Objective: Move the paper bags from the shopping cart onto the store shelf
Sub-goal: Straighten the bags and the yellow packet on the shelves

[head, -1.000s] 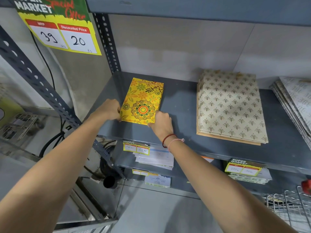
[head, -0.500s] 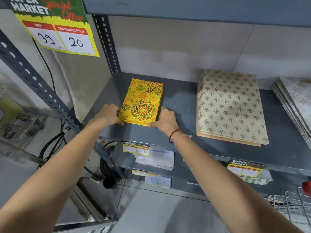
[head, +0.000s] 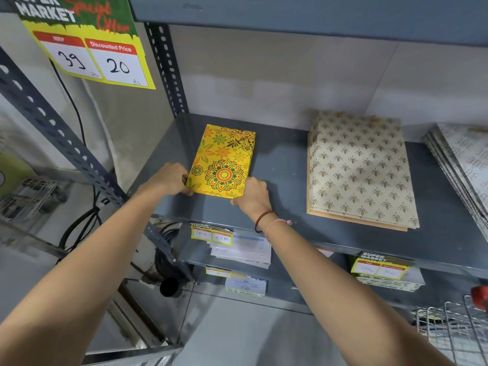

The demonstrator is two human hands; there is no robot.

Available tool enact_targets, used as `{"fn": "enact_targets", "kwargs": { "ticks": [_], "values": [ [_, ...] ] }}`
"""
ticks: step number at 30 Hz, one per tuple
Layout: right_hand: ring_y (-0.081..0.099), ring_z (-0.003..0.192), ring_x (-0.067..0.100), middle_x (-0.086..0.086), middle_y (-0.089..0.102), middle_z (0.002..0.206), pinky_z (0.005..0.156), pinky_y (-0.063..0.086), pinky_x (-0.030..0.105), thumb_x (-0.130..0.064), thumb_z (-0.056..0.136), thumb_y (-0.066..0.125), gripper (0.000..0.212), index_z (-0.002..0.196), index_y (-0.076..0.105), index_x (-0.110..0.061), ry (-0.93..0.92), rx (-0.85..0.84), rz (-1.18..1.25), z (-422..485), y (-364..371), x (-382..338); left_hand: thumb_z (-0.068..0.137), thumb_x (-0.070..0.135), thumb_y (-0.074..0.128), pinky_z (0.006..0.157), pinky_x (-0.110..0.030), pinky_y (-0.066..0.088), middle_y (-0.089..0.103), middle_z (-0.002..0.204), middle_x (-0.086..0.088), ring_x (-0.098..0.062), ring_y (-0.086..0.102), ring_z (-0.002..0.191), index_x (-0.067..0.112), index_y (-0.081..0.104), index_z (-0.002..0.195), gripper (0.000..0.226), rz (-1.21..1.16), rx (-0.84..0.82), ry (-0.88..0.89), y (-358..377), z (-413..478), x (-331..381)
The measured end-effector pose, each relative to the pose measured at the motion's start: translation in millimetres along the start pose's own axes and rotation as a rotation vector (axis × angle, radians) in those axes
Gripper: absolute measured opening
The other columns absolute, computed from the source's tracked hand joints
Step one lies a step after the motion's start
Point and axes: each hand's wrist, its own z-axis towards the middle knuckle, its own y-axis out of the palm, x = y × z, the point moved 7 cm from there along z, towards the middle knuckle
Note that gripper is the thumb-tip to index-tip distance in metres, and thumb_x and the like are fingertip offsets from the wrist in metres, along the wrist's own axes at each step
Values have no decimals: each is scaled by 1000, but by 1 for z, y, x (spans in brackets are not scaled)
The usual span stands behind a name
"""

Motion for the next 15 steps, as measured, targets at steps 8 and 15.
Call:
{"fn": "enact_targets", "kwargs": {
  "ticks": [8, 15],
  "values": [
    [56, 93, 29, 12, 55, 99, 71, 44, 27, -10, 70, 78, 28, 81, 53, -5, 109, -174, -20, 11, -10, 5, 66, 22, 84, 82, -40, 48, 68, 108, -23, -37, 62, 101, -7, 66, 97, 45, -27, 55, -124, -3, -7, -11],
    [56, 114, 39, 27, 63, 116, 92, 45, 36, -23, 89, 56, 31, 98, 62, 5, -33, 102, -24, 85, -74, -5, 85, 22, 65, 84, -42, 44, 64, 107, -31, -44, 56, 108, -8, 62, 101, 34, -361, 461, -247, 16, -48, -16]
  ]
}}
